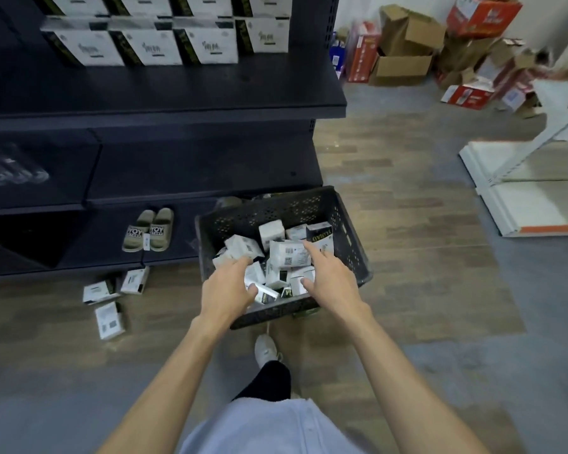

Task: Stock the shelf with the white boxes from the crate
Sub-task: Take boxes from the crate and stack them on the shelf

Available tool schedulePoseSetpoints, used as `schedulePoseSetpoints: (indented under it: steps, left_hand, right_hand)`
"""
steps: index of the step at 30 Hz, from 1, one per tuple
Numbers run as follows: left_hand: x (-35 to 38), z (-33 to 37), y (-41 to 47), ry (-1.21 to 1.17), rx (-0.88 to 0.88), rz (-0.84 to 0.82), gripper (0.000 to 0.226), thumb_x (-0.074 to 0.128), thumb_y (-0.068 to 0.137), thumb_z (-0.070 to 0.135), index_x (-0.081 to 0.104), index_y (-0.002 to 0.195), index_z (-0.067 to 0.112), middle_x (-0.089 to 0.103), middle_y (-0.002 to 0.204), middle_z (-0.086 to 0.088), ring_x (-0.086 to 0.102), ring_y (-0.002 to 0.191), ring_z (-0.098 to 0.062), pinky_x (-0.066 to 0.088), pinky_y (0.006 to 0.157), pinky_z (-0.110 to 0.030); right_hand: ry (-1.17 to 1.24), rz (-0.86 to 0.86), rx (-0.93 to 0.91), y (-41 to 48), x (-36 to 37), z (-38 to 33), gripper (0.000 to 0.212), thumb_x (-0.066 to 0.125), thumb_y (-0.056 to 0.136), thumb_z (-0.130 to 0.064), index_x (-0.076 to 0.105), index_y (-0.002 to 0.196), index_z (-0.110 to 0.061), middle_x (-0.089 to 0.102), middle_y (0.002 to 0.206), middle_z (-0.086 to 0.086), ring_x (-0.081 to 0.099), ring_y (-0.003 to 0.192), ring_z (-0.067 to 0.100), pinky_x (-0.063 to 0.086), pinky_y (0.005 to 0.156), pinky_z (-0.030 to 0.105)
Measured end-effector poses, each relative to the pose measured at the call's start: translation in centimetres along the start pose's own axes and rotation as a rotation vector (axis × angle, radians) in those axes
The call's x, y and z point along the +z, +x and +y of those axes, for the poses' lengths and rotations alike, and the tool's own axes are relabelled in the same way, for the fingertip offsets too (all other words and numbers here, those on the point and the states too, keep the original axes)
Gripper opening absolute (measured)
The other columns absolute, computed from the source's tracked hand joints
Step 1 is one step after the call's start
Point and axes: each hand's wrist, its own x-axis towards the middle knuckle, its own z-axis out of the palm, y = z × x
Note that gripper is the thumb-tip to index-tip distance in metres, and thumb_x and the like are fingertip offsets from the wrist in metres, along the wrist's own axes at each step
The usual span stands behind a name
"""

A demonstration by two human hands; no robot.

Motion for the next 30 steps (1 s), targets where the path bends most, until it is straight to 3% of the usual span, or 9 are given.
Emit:
schedulePoseSetpoints:
  steps: [4,8,14,20,24,30]
  left_hand:
    - [1.7,1.4,3.5,-0.055,0.000,-0.047,0.050,0.064,0.082,0.027,0.053,0.131,0.024,0.061,0.124,0.003,0.058,0.112,-0.021,0.047,0.076,-0.036]
    - [3.9,3.0,6.8,-0.036,0.008,-0.160,0.046,0.063,0.083,0.026,0.052,0.128,0.023,0.061,0.118,0.001,0.059,0.108,-0.022,0.050,0.074,-0.036]
    - [6.7,4.0,11.3,0.038,0.038,-0.285,0.046,0.062,0.082,0.024,0.053,0.126,0.021,0.061,0.109,-0.003,0.059,0.103,-0.027,0.050,0.073,-0.037]
    - [10.0,4.5,16.0,0.124,0.027,-0.354,0.052,0.067,0.085,0.027,0.049,0.133,0.019,0.059,0.119,-0.007,0.059,0.108,-0.028,0.052,0.078,-0.040]
    - [12.7,4.4,17.9,0.156,0.015,-0.368,0.053,0.066,0.085,0.024,0.048,0.134,0.021,0.060,0.119,-0.007,0.059,0.106,-0.027,0.048,0.073,-0.038]
    - [18.0,2.6,20.1,0.141,-0.062,-0.430,0.053,0.067,0.086,0.026,0.047,0.134,0.021,0.059,0.123,-0.006,0.058,0.109,-0.027,0.048,0.077,-0.039]
  right_hand:
    - [-0.046,-0.067,0.020,2.7,0.8,1.4,0.069,0.068,0.090,-0.031,0.031,0.147,-0.029,0.055,0.122,0.003,0.057,0.109,0.027,0.047,0.076,0.037]
    - [-0.092,-0.131,0.030,6.3,1.3,3.2,0.070,0.067,0.089,-0.029,0.031,0.149,-0.028,0.055,0.127,0.003,0.056,0.111,0.028,0.048,0.081,0.038]
    - [-0.166,-0.209,0.052,10.8,2.5,5.9,0.064,0.065,0.089,-0.029,0.035,0.145,-0.025,0.057,0.119,0.005,0.059,0.106,0.030,0.051,0.079,0.040]
    - [-0.272,-0.318,-0.011,16.4,4.2,9.8,0.058,0.063,0.091,-0.024,0.037,0.143,-0.022,0.056,0.124,0.009,0.061,0.105,0.031,0.049,0.074,0.039]
    - [-0.293,-0.322,-0.060,19.2,5.8,11.8,0.058,0.060,0.091,-0.019,0.036,0.144,-0.021,0.057,0.121,0.010,0.060,0.104,0.032,0.043,0.068,0.037]
    - [-0.241,-0.373,-0.061,22.3,10.5,13.3,0.055,0.057,0.095,-0.020,0.035,0.145,-0.020,0.056,0.125,0.011,0.059,0.107,0.033,0.046,0.074,0.039]
